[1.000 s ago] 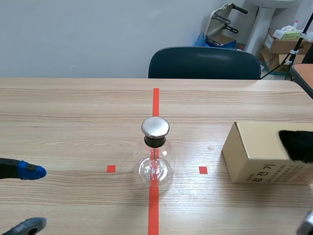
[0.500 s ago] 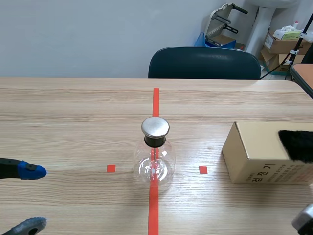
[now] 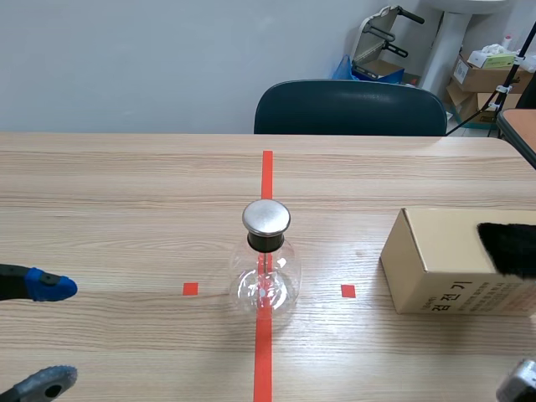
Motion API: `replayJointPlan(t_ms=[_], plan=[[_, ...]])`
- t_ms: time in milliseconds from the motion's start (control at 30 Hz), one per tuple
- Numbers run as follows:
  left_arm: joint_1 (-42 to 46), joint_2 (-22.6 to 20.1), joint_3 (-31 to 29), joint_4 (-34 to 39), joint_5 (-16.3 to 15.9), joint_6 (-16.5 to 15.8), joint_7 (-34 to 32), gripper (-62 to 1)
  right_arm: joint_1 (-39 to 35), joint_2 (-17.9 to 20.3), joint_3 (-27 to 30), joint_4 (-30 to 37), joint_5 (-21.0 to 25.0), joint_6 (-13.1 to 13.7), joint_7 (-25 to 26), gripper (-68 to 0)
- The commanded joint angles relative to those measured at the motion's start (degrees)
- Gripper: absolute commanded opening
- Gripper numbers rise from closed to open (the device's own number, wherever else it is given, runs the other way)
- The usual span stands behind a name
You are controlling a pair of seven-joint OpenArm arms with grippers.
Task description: Do the electroscope experiment
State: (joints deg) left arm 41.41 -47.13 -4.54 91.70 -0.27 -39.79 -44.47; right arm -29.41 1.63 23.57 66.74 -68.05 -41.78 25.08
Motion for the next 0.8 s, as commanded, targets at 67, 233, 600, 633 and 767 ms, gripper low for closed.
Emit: replayJointPlan(t_ms=[67, 233, 600, 633, 767], plan=[[0.15, 0.11, -0.11, 0.68, -0.81, -0.09, -2.45, -20.2, -0.26, 1.49, 0.33, -0.11, -0.33, -3.08, 5.16, -66.7], [0.15, 0.11, -0.11, 0.68, -0.83, -0.09, -4.07, -20.2, -0.26, 1.66, -0.13, -0.11, -0.22, -3.08, 16.59, -66.7], [0.15, 0.11, -0.11, 0.68, -1.2, -0.09, -5.03, -20.2, -0.2, 1.7, 0.07, -0.85, 0.59, -3.08, 9.33, -66.7], [0.15, 0.11, -0.11, 0.68, -1.2, -0.09, -5.03, -20.2, -0.11, 1.7, 0.0, -0.85, 0.61, -3.08, 12.52, -66.7], [0.15, 0.11, -0.48, 0.66, -1.2, -0.09, -5.03, -20.2, -0.28, 1.51, -0.02, -0.87, 1.31, -3.08, 15.26, -66.7]])
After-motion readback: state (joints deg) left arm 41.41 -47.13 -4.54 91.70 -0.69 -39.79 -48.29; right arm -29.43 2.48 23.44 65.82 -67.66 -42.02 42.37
